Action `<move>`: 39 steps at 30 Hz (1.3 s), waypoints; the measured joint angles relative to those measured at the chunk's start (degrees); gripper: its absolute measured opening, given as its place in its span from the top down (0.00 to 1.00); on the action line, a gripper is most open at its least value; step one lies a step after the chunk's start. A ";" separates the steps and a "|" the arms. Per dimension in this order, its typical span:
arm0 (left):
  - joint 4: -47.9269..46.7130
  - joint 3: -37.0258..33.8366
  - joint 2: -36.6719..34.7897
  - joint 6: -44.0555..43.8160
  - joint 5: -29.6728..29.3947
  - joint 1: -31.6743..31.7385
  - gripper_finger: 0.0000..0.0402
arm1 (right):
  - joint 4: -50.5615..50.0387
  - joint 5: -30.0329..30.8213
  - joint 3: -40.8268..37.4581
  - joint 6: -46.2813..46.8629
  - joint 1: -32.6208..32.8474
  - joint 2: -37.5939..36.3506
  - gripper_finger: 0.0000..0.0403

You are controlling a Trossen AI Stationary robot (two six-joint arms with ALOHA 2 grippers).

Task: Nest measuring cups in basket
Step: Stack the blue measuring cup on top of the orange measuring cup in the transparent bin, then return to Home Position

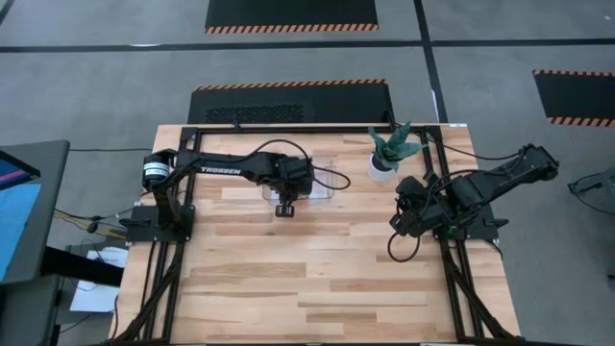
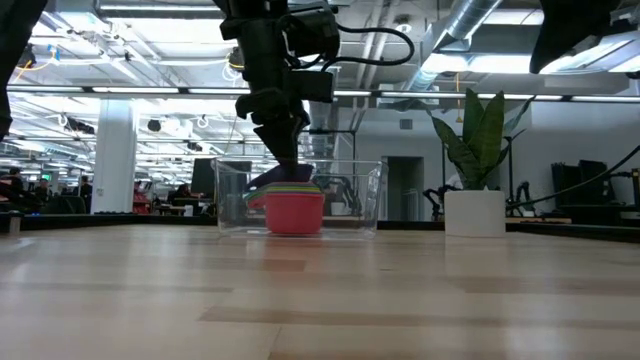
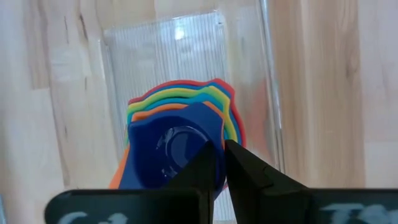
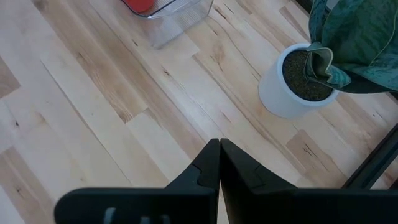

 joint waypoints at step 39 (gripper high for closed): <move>-14.62 10.84 0.04 -10.55 -3.01 -0.13 0.62 | -0.02 0.49 0.00 -1.73 0.00 0.00 0.92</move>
